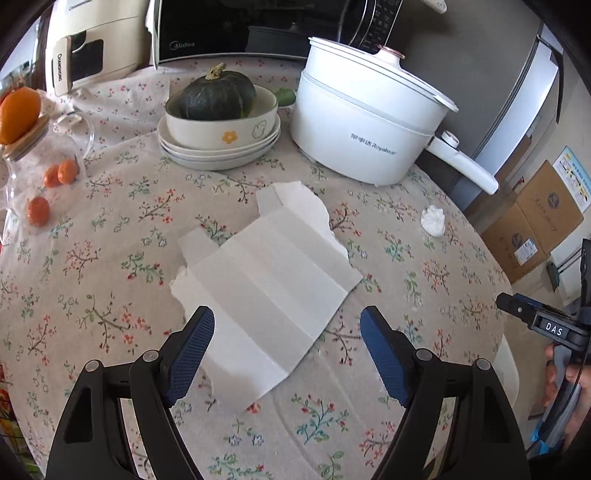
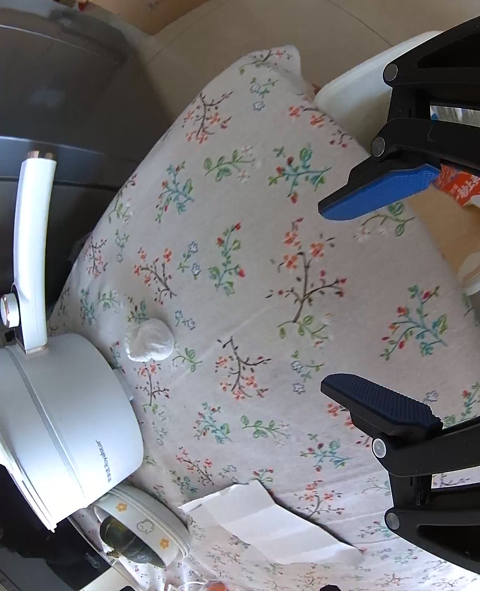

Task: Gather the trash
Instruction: 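Move both open tools back over the table toward the white tissue ball, then grasp the white tissue ball with the right tool while the left tool grasps the white paper sheet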

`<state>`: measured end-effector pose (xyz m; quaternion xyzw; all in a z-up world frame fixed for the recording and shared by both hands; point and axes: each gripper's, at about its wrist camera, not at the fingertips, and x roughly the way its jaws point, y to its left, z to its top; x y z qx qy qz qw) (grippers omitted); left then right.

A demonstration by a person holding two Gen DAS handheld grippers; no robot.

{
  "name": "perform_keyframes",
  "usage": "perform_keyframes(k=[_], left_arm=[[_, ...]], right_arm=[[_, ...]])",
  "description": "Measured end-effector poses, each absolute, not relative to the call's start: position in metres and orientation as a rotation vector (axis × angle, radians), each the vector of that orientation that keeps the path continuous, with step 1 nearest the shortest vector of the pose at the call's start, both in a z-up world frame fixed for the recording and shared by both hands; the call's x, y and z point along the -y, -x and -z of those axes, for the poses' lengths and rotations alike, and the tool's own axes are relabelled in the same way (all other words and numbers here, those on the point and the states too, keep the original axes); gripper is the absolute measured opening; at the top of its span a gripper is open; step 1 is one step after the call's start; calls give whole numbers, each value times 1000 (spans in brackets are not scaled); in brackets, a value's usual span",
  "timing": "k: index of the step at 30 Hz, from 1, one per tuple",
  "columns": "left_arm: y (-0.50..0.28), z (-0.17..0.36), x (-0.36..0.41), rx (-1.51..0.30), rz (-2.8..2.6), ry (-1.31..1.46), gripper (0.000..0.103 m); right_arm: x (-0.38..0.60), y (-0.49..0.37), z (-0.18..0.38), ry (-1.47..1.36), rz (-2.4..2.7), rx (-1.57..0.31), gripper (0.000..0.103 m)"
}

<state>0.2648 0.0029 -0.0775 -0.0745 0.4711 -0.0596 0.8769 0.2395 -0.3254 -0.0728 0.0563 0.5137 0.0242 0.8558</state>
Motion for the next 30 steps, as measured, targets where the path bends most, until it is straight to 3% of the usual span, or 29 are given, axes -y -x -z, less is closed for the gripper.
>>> perform_keyframes(k=[6,13,15,22,30], left_arm=[[-317,91,36,-924,90,181,83],[-364,120,70,-920,-52,140,74],[-373,130,72,-937,-90,148,67],[-372,139,61,-934,-148,160,15],[-340,132,17,-984,8,263,1]], right_arm=[[321,-276,72,-84,-28,-1030,73],[331,-302,80,-46,-19,-1015,73],[334,-307,83,-47,-25,-1016,73],[333,-323,91,-67,-52,-1009,73],[316,-346,105,-111,-82,-994,73]])
